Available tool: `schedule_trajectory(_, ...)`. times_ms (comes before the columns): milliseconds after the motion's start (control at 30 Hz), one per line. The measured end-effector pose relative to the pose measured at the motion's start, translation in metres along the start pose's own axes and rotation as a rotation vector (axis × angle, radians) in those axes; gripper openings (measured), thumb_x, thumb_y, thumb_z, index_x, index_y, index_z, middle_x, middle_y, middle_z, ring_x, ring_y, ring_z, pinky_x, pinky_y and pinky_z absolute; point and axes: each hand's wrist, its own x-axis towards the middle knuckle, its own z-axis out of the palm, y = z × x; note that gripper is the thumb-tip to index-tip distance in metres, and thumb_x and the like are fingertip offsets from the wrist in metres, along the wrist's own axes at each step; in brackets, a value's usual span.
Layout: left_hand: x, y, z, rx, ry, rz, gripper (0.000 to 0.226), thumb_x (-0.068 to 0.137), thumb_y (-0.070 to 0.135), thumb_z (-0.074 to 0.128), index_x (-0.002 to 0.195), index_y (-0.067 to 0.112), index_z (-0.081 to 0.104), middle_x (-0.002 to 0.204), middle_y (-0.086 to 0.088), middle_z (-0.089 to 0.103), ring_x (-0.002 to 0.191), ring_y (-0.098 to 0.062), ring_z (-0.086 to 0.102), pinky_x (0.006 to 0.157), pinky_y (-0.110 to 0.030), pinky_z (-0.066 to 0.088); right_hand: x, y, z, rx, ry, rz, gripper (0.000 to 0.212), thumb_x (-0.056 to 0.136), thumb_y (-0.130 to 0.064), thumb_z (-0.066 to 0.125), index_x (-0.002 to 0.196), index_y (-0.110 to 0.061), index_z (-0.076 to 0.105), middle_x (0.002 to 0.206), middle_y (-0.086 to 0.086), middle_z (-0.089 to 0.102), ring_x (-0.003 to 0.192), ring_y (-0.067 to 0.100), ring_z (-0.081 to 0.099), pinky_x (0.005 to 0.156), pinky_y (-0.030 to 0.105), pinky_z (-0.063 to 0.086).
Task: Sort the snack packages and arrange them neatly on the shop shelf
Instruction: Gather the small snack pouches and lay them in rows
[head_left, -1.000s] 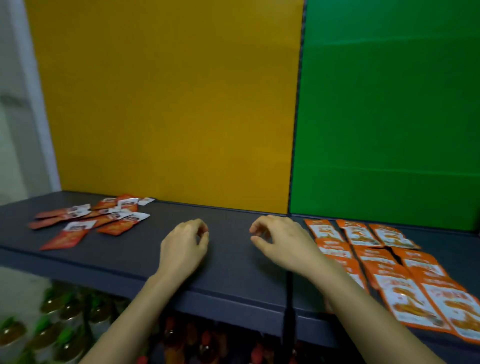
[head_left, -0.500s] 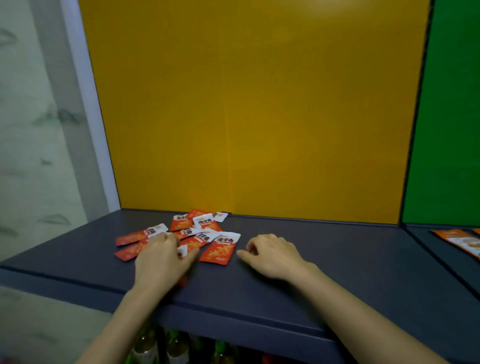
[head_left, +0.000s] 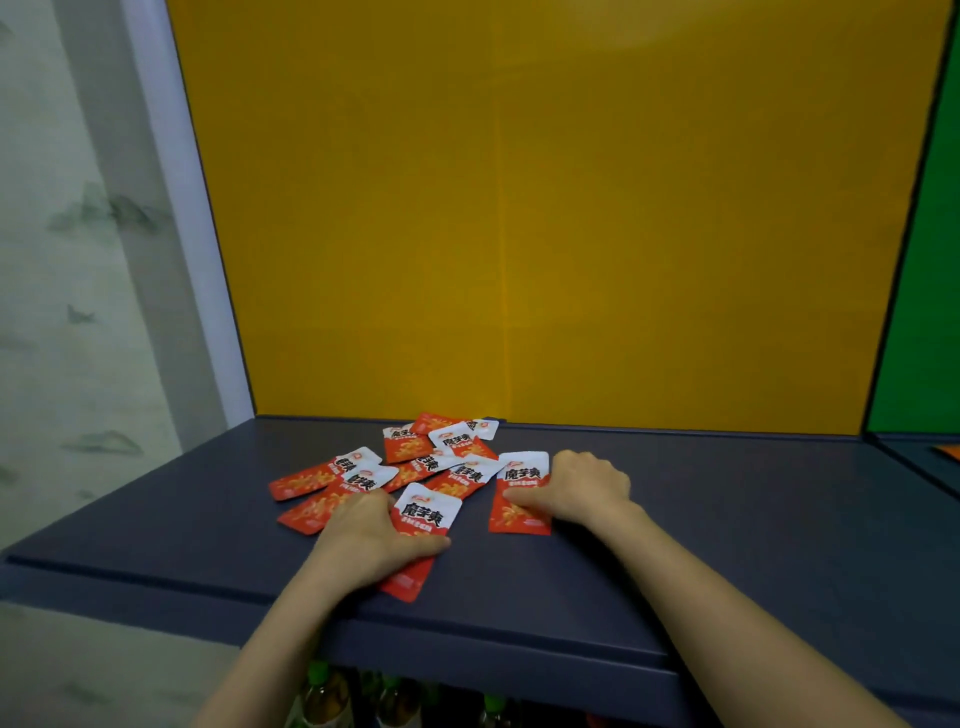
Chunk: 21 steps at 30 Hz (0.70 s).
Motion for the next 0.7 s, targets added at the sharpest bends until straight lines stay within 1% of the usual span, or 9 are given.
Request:
schedule_trajectory(67,0.0,0.004,0.0,0.043,0.073,0.058,0.044,0.07,0.054,0.068,0.075,0.022,0.039,0.097,-0.001,0.046,0.1,-0.02,0.047,0.076,-0.028,0.036,0.003,0.007,-0.001,0.089,-0.037,0.025,0.069,0.072,-0.067,0.061,0.119,-0.016,0.054,0.127,0.005,0.058,0.117,0.025,0.056,0.082,0.031,0.042)
schedule_trajectory(200,0.009,0.016,0.008,0.06,0.174,0.16,0.054,0.072,0.049,0.065,0.106,0.011,0.047,0.11,-0.004,0.043,0.11,-0.021,0.039,0.09,-0.028,0.034,0.01,0.018,0.004,0.182,-0.063,0.043,0.062,0.069,-0.066,0.064,0.111,-0.021,0.061,0.12,0.001,0.064,0.111,0.023,0.059,0.08,0.031,0.043)
schedule_trajectory(267,0.019,0.021,0.01,0.089,0.16,0.194,0.062,0.071,0.054,0.061,0.111,0.009,0.047,0.116,-0.006,0.044,0.111,-0.022,0.038,0.092,-0.029,0.034,0.011,0.019,0.006,0.199,-0.054,0.044,0.056,0.07,-0.065,0.064,0.104,-0.02,0.062,0.116,0.001,0.065,0.109,0.022,0.059,0.079,0.031,0.044)
schedule_trajectory(367,0.032,0.027,0.011,0.117,0.066,0.209,0.062,0.077,0.054,0.057,0.118,0.009,0.045,0.124,-0.007,0.045,0.116,-0.023,0.039,0.094,-0.032,0.034,0.011,0.022,0.008,0.243,-0.026,0.033,0.038,0.073,-0.059,0.066,0.08,-0.023,0.055,0.11,0.001,0.066,0.104,0.021,0.06,0.075,0.028,0.041)
schedule_trajectory(433,0.039,0.03,0.01,0.124,-0.012,0.215,0.06,0.083,0.051,0.055,0.122,0.008,0.043,0.129,-0.009,0.044,0.121,-0.024,0.037,0.097,-0.033,0.034,0.012,0.024,0.008,0.291,-0.011,0.027,0.032,0.075,-0.05,0.068,0.07,-0.025,0.048,0.106,0.001,0.066,0.099,0.02,0.06,0.074,0.028,0.042)
schedule_trajectory(500,0.044,0.034,0.005,0.105,-0.072,0.203,0.059,0.083,0.048,0.059,0.122,0.007,0.044,0.131,-0.01,0.045,0.123,-0.025,0.039,0.098,-0.034,0.036,0.013,0.026,0.006,0.394,-0.002,0.029,0.028,0.075,-0.036,0.071,0.069,-0.024,0.047,0.1,0.002,0.065,0.098,0.021,0.062,0.079,0.032,0.047)
schedule_trajectory(567,0.047,0.039,-0.002,0.042,-0.152,0.146,0.058,0.081,0.044,0.065,0.121,0.007,0.045,0.131,-0.011,0.047,0.118,-0.024,0.046,0.091,-0.032,0.04,0.015,0.027,0.005,0.47,0.009,0.051,0.025,0.073,-0.027,0.072,0.072,-0.022,0.047,0.098,0.003,0.063,0.1,0.023,0.063,0.082,0.032,0.049)
schedule_trajectory(633,0.048,0.044,-0.008,-0.057,-0.259,0.08,0.058,0.079,0.039,0.07,0.122,0.01,0.042,0.132,-0.009,0.049,0.1,-0.018,0.053,0.076,-0.028,0.043,0.019,0.028,0.005,0.501,0.02,0.07,0.025,0.071,-0.023,0.072,0.076,-0.021,0.047,0.102,0.005,0.064,0.101,0.025,0.063,0.085,0.034,0.052)
schedule_trajectory(700,0.049,0.046,-0.012,-0.154,-0.308,0.028,0.065,0.077,0.034,0.074,0.128,0.013,0.039,0.134,-0.008,0.049,0.09,-0.014,0.049,0.072,-0.026,0.042,0.024,0.027,0.006,0.537,0.003,0.082,0.032,0.065,-0.027,0.072,0.078,-0.023,0.043,0.107,0.009,0.065,0.101,0.028,0.063,0.088,0.04,0.054)
